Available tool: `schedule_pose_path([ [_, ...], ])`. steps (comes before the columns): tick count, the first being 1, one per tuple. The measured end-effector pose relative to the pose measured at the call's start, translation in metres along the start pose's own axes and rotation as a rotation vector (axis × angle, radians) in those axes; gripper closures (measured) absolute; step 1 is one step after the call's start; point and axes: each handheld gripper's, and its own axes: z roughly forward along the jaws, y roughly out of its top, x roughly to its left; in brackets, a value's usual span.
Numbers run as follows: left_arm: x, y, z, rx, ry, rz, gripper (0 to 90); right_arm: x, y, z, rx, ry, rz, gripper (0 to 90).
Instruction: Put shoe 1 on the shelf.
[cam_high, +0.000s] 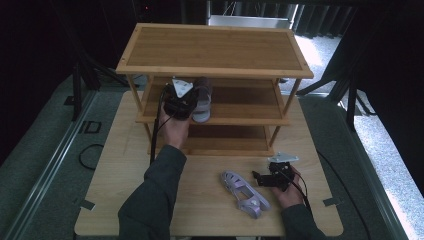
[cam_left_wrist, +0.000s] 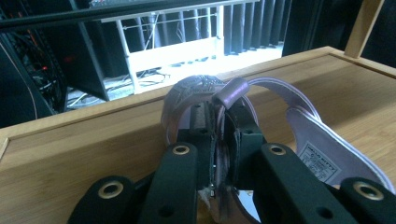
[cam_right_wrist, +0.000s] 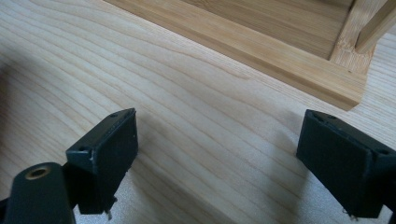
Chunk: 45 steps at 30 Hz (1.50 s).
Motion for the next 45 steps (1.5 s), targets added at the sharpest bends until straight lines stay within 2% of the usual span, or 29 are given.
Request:
schedule_pose_path([
  [4,0.001,0.001,0.002,0.002,0.005,0.006,82.7,0.0,0.0,0.0,0.0,0.0,0.0,12.1],
  [8,0.002,0.002,0.004,0.015,-0.02,-0.009,80.4,0.0,0.0,0.0,0.0,0.0,-0.001,12.1],
  [10,0.001,0.0,0.003,0.003,-0.03,-0.009,71.9,0.0,0.0,0.0,0.001,0.001,-0.001,12.1],
  [14,0.002,-0.003,-0.003,-0.025,-0.04,-0.035,64.4,0.0,0.0,0.0,0.0,0.0,-0.001,12.1],
  [15,0.008,-0.002,-0.005,-0.03,-0.089,0.021,62.5,0.0,0.0,0.0,0.0,0.0,0.0,12.1],
  [18,0.008,-0.001,-0.01,-0.037,-0.102,0.052,59.9,0.0,0.0,0.0,0.0,0.0,0.0,12.1],
  [24,0.006,-0.001,-0.022,-0.046,-0.116,0.079,57.2,0.0,0.0,0.0,0.001,0.0,-0.001,12.1],
  [29,0.004,0.0,-0.035,-0.041,-0.136,0.12,56.9,0.0,0.0,0.0,0.001,0.0,-0.002,12.1],
  [36,0.003,0.001,-0.058,-0.068,-0.165,0.139,55.7,0.0,0.0,0.0,0.002,0.0,-0.002,12.1],
  [42,0.004,-0.008,-0.073,-0.065,-0.196,0.13,54.9,0.0,0.0,0.0,0.002,0.0,-0.001,12.1],
  [45,0.003,-0.013,-0.077,-0.069,-0.195,0.136,54.9,0.0,0.0,0.0,0.002,0.0,-0.001,12.1],
])
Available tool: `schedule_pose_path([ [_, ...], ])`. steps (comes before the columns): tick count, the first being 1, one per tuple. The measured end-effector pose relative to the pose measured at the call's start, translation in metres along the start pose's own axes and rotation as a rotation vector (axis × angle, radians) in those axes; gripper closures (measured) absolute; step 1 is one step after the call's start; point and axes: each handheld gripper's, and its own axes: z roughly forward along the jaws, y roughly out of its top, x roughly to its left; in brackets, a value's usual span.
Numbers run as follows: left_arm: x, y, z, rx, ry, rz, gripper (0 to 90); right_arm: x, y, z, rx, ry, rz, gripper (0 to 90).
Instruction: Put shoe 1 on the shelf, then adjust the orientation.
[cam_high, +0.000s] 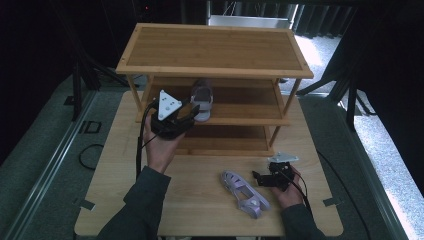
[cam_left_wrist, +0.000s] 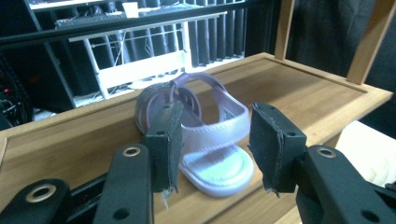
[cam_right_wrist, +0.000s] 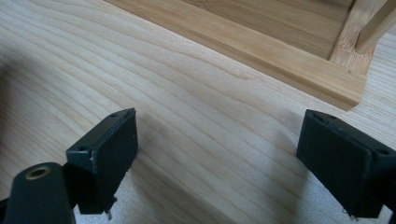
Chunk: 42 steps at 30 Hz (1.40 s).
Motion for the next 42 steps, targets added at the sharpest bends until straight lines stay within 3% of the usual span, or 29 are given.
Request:
schedule_pose_path([
  [8,-0.005,-0.025,-0.013,0.017,-0.031,-0.008,54.4,0.0,0.0,0.0,-0.001,-0.003,0.002,12.2],
  [10,-0.005,-0.03,-0.014,0.023,-0.04,-0.012,54.4,0.001,0.0,-0.001,0.0,-0.006,0.004,14.9],
  [11,-0.005,-0.033,-0.015,0.03,-0.044,-0.013,54.4,0.002,0.0,-0.002,0.003,-0.013,0.013,21.4],
  [13,-0.005,-0.033,-0.015,0.03,-0.044,-0.013,54.4,0.002,0.001,-0.004,0.007,-0.013,0.015,21.4],
  [14,-0.006,-0.043,-0.015,0.054,-0.053,-0.02,54.4,0.002,0.001,-0.004,0.007,-0.013,0.015,28.7],
  [15,-0.006,-0.046,-0.015,0.065,-0.056,-0.023,53.9,0.004,0.003,-0.011,-0.011,-0.003,0.011,39.4],
  [16,-0.006,-0.05,-0.015,0.071,-0.058,-0.027,53.6,0.005,0.004,-0.015,-0.024,0.003,0.006,41.6],
  [19,-0.006,-0.059,-0.017,0.079,-0.066,-0.048,53.6,0.011,0.008,-0.028,-0.061,0.01,-0.019,46.3],
  [24,-0.009,-0.074,-0.023,0.078,-0.074,-0.03,53.6,0.021,0.007,-0.053,-0.13,0.051,-0.045,53.9],
  [31,0.0,-0.108,-0.021,0.129,-0.064,-0.059,53.6,0.043,0.012,-0.089,-0.19,0.146,-0.118,58.3],
  [37,0.001,-0.14,-0.014,0.198,-0.069,-0.071,53.6,0.058,0.006,-0.087,-0.159,0.22,-0.131,55.9],
  [42,-0.004,-0.157,-0.01,0.221,-0.095,-0.074,53.4,0.059,0.001,-0.075,-0.103,0.23,-0.126,63.5],
])
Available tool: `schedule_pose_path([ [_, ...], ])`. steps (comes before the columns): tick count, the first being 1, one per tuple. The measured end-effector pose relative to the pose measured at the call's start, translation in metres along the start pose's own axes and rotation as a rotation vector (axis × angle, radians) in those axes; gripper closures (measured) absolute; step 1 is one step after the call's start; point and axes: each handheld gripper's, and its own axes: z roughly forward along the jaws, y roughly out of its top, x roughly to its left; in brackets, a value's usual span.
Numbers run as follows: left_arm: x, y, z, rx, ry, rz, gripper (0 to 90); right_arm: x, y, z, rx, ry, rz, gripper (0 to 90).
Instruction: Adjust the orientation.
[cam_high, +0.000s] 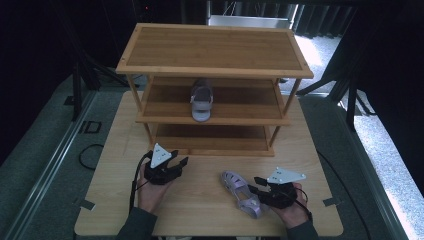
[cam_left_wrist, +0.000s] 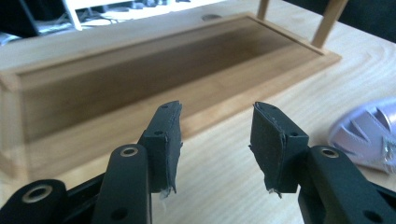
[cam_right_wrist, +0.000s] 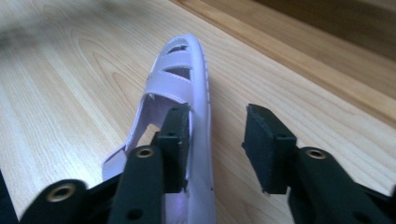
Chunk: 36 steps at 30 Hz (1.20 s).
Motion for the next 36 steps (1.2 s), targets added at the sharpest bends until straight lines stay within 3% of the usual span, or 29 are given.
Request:
schedule_pose_path([
  [2,-0.001,-0.005,0.003,0.008,-0.008,-0.003,53.3,-0.004,0.001,0.002,0.006,-0.024,0.008,71.4],
  [5,-0.001,-0.01,0.006,0.014,-0.01,-0.011,53.3,-0.015,0.0,0.01,0.043,-0.056,0.031,74.1],
  [7,-0.001,-0.012,0.007,0.023,-0.006,-0.007,53.4,-0.024,-0.001,0.013,0.038,-0.04,0.066,74.4],
  [15,0.0,-0.015,0.007,0.019,-0.001,-0.015,53.4,-0.051,-0.006,0.018,0.044,-0.104,0.123,70.6],
  [17,-0.001,-0.016,0.007,0.021,0.002,-0.013,53.3,-0.054,-0.008,0.017,0.033,-0.09,0.145,69.8],
  [27,0.005,-0.017,0.0,0.0,0.025,-0.027,52.7,-0.049,-0.008,0.006,-0.028,-0.113,0.159,63.1],
  [36,0.005,-0.018,-0.001,-0.002,0.02,-0.02,51.9,-0.032,-0.006,-0.012,-0.058,-0.105,0.095,61.2],
])
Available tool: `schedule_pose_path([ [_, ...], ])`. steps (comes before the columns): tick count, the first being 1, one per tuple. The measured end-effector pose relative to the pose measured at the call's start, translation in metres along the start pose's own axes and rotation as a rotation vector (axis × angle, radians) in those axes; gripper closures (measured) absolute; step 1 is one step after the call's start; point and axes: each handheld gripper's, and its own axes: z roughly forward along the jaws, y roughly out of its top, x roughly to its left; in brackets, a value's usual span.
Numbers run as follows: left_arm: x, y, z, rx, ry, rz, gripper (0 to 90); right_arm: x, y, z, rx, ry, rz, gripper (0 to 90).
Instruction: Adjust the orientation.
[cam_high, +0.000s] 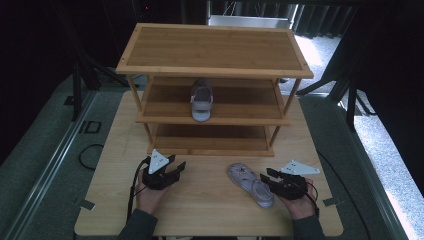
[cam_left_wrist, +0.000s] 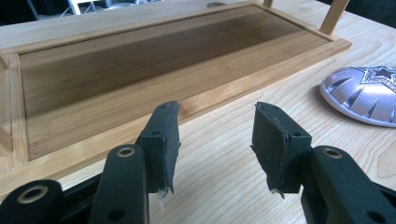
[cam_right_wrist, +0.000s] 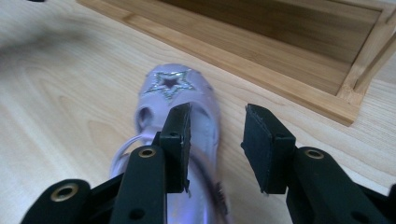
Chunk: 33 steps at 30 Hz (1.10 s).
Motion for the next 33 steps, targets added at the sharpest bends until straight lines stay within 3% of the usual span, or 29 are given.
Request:
schedule_pose_path([
  [11,0.003,-0.001,-0.001,0.002,0.006,-0.012,51.8,0.014,-0.013,-0.01,0.036,0.022,-0.063,58.9],
  [21,0.002,-0.002,0.001,0.004,0.003,-0.008,51.8,0.012,-0.013,-0.006,0.058,-0.007,-0.071,55.7],
  [25,0.002,-0.002,0.001,0.005,0.001,-0.006,51.9,0.013,-0.012,-0.001,0.085,-0.041,-0.092,52.8],
  [28,0.001,-0.002,0.002,0.005,-0.001,-0.006,51.8,0.011,-0.012,0.007,0.117,-0.031,-0.096,56.4],
  [33,0.002,-0.002,0.002,0.006,-0.001,-0.008,51.9,0.007,-0.013,0.015,0.155,-0.036,-0.083,69.7],
])
